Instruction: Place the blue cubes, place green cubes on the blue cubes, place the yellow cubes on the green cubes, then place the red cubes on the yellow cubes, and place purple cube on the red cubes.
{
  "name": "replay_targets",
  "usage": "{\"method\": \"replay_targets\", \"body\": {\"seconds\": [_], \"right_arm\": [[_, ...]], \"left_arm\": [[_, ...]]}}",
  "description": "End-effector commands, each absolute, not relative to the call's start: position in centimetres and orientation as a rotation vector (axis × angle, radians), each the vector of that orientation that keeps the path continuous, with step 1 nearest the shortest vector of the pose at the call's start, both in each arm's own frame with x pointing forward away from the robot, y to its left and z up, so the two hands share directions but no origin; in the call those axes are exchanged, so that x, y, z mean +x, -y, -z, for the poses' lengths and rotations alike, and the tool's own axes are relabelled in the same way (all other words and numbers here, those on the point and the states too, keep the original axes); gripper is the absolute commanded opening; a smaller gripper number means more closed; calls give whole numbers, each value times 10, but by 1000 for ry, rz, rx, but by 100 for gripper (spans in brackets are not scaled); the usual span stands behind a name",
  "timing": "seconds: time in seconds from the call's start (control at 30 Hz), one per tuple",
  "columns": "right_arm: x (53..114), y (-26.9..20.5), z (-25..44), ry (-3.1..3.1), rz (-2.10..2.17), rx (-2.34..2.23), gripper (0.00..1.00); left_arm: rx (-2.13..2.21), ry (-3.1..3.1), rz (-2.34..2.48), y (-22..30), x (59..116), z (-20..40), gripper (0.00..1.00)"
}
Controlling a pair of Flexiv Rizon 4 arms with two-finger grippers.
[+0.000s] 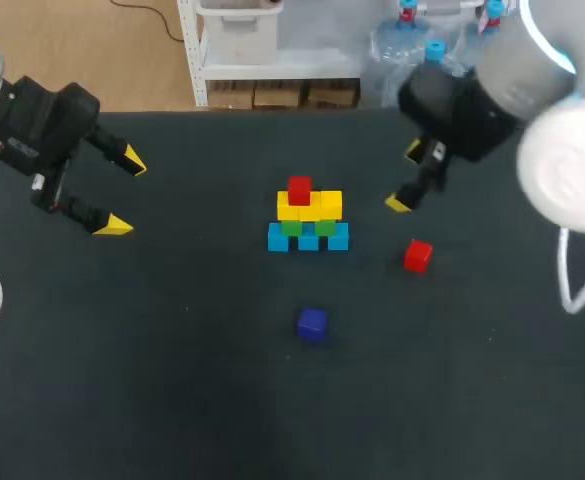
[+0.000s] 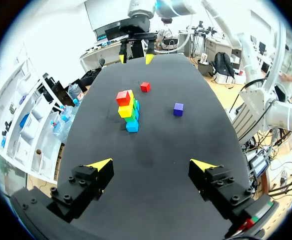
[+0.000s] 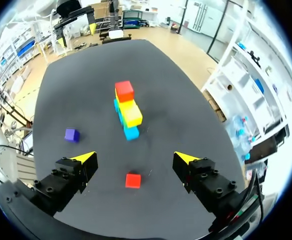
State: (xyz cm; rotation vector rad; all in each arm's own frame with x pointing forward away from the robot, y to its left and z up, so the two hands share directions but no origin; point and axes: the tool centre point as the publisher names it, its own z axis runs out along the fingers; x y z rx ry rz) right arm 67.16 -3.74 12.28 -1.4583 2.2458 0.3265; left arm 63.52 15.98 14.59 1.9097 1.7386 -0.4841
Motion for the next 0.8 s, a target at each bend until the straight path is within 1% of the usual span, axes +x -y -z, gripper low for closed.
{"method": "replay_targets", "body": {"seconds": [0.03, 0.37, 0.63, 0.7, 0.73, 0.8], "right_arm": [[648, 58, -118, -2223, -229, -1372, 100], [624, 76, -88, -2286, -248, -1298, 100], [627, 83, -58, -2309, -248, -1302, 100], [628, 84, -51, -2312, -226, -1314, 98], [629, 85, -47, -2316, -216, -1321, 99], [630, 85, -41, -2318, -225, -1322, 99]], "left_arm": [[1909, -1733, 484, -161, 635, -145, 100], [1909, -1733, 484, -161, 635, -145, 100], [1909, -1733, 484, -161, 635, -145, 100], [1909, -1733, 484, -161, 635, -145, 100], [1909, -1733, 484, -161, 635, -145, 100], [1909, -1733, 484, -161, 635, -145, 100]]}}
